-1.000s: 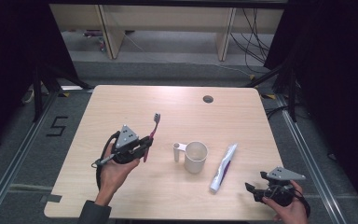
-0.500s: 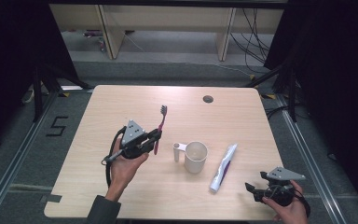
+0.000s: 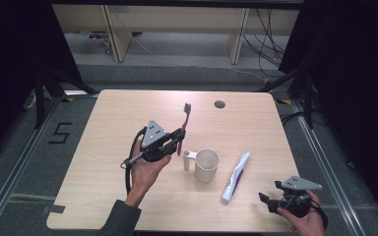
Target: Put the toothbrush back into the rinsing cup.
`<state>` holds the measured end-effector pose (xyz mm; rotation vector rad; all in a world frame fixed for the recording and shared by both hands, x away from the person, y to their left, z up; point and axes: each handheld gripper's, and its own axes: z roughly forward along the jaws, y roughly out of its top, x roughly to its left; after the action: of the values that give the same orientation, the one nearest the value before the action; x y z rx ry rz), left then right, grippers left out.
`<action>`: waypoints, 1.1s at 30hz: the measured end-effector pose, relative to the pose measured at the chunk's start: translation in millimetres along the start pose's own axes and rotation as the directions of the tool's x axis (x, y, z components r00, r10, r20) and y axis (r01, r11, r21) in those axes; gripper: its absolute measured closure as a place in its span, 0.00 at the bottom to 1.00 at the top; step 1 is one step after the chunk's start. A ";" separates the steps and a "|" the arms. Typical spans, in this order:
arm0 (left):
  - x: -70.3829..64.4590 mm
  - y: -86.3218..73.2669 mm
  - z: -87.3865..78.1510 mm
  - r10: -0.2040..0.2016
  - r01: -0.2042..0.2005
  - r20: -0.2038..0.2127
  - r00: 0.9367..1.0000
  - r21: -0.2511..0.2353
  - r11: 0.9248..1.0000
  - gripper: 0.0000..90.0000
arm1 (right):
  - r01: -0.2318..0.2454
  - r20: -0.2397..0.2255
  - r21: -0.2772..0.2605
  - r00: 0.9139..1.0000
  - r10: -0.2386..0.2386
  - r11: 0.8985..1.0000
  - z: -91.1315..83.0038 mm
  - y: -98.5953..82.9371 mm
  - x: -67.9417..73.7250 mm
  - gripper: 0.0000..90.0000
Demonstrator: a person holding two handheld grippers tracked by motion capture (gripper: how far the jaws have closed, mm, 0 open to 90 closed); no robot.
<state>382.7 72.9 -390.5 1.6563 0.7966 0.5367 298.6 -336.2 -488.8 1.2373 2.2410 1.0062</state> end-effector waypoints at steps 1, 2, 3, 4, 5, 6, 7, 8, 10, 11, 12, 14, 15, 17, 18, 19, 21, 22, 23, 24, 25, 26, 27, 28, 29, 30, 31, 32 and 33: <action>-0.9 0.1 1.5 0.004 -0.004 0.003 1.000 -0.001 1.000 0.92 | -0.001 -0.004 -0.003 1.000 0.001 1.000 -0.2 0.1 0.1 0.25; -2.2 0.0 4.8 0.003 -0.003 0.011 1.000 -0.002 1.000 0.92 | 0.001 -0.008 -0.001 1.000 -0.001 1.000 0.3 0.1 0.1 0.25; -2.2 0.0 4.8 0.003 -0.003 0.011 1.000 -0.002 1.000 0.92 | 0.001 -0.008 -0.001 1.000 -0.001 1.000 0.3 0.1 0.1 0.25; -2.8 -0.6 7.8 0.005 -0.005 0.006 1.000 -0.002 1.000 0.92 | -0.002 -0.011 0.001 1.000 0.002 1.000 0.5 -0.1 0.1 0.25; -2.8 -0.6 7.8 0.005 -0.005 0.006 1.000 -0.002 1.000 0.92 | -0.002 -0.011 0.001 1.000 0.002 1.000 0.5 -0.1 0.1 0.25; -2.9 -1.0 10.9 0.011 -0.011 0.009 1.000 -0.001 1.000 0.92 | -0.002 -0.005 -0.004 1.000 0.002 1.000 -0.2 0.1 0.1 0.25; -2.9 -1.0 10.9 0.011 -0.011 0.009 1.000 -0.001 1.000 0.92 | -0.002 -0.005 -0.004 1.000 0.002 1.000 -0.2 0.1 0.1 0.25; -2.9 -1.2 12.4 0.009 -0.009 0.007 1.000 -0.005 1.000 0.92 | 0.001 -0.004 -0.002 1.000 -0.001 1.000 0.0 0.1 0.1 0.25; -2.3 -1.7 15.2 0.001 -0.001 0.008 1.000 -0.008 1.000 0.92 | 0.002 -0.012 -0.001 1.000 -0.002 1.000 0.7 0.0 -0.1 0.25; -2.2 -1.9 16.3 0.000 0.000 0.007 1.000 -0.010 1.000 0.92 | 0.003 -0.011 0.000 1.000 -0.003 1.000 0.5 0.0 -0.1 0.25; -2.2 -1.8 18.8 -0.001 0.001 0.008 1.000 -0.011 1.000 0.92 | 0.002 -0.001 -0.004 1.000 -0.002 1.000 -0.5 0.3 0.2 0.25; -1.5 -2.1 20.9 -0.003 0.003 0.008 1.000 -0.010 1.000 0.92 | 0.001 -0.013 0.000 1.000 -0.001 1.000 0.7 0.0 0.0 0.25; -1.5 -2.1 20.9 -0.003 0.003 0.008 1.000 -0.010 1.000 0.92 | 0.001 -0.013 0.000 1.000 -0.001 1.000 0.7 0.0 0.0 0.25; -0.4 -3.4 22.3 -0.008 0.008 0.005 1.000 -0.013 1.000 0.92 | 0.000 -0.008 -0.003 1.000 0.000 1.000 -0.2 0.3 0.4 0.25; -0.1 -4.4 23.0 -0.010 0.010 0.006 1.000 -0.015 1.000 0.92 | -0.003 -0.007 -0.002 1.000 0.003 1.000 -0.9 0.4 0.8 0.25; 1.2 -6.8 23.8 -0.009 0.009 0.003 1.000 -0.015 1.000 0.92 | 0.001 -0.011 0.000 1.000 -0.001 1.000 0.3 0.0 0.3 0.25; 1.4 -8.4 24.3 -0.017 0.017 0.002 1.000 -0.014 1.000 0.92 | -0.007 -0.020 0.006 1.000 0.007 1.000 0.7 -0.1 0.7 0.25; 1.8 -9.9 24.7 -0.011 0.011 -0.001 1.000 -0.012 1.000 0.92 | -0.002 -0.016 -0.002 1.000 0.002 1.000 0.0 0.3 0.7 0.25; 1.4 -11.4 25.2 -0.013 0.013 -0.004 1.000 -0.012 1.000 0.92 | -0.002 -0.016 -0.002 1.000 0.002 1.000 0.0 0.3 0.7 0.25; 2.0 -14.1 26.3 -0.012 0.012 0.003 1.000 -0.009 1.000 0.92 | 0.008 -0.009 -0.004 1.000 -0.008 1.000 0.6 0.1 0.4 0.25; 2.0 -14.1 26.3 -0.012 0.012 0.003 1.000 -0.009 1.000 0.92 | 0.008 -0.009 -0.004 1.000 -0.008 1.000 0.6 0.1 0.4 0.25; 1.6 -16.8 27.6 -0.021 0.021 0.008 1.000 -0.001 1.000 0.92 | 0.004 -0.014 0.001 1.000 -0.004 1.000 0.8 0.0 0.5 0.25; 1.6 -16.8 27.6 -0.021 0.021 0.008 1.000 -0.001 1.000 0.92 | 0.004 -0.014 0.001 1.000 -0.004 1.000 0.8 0.0 0.5 0.25; 1.2 -18.0 27.9 -0.016 0.016 0.010 1.000 0.003 1.000 0.92 | 0.002 -0.014 -0.002 1.000 -0.002 1.000 0.5 0.1 0.5 0.25; 0.4 -18.7 27.9 -0.006 0.006 0.008 1.000 0.009 1.000 0.92 | 0.002 -0.014 -0.002 1.000 -0.002 1.000 0.5 0.1 0.5 0.25; 0.0 -19.4 28.2 -0.002 0.002 0.010 1.000 0.009 1.000 0.92 | -0.001 -0.017 0.003 1.000 0.001 1.000 0.8 -0.1 0.4 0.25; -0.3 -20.1 28.3 -0.003 0.003 0.011 1.000 0.008 1.000 0.92 | -0.001 -0.017 0.003 1.000 0.001 1.000 0.8 -0.1 0.4 0.25; -0.8 -21.9 28.1 0.000 0.000 0.014 1.000 0.014 1.000 0.92 | -0.001 -0.015 0.002 1.000 0.001 1.000 0.8 -0.1 0.4 0.25; -1.5 -23.1 28.0 0.003 -0.003 0.012 1.000 0.020 1.000 0.92 | 0.002 -0.016 -0.001 1.000 -0.002 1.000 0.6 0.0 0.4 0.25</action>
<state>396.8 55.8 -419.4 1.6777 0.7927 0.5218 298.8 -335.6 -489.2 1.2307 2.2526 1.0201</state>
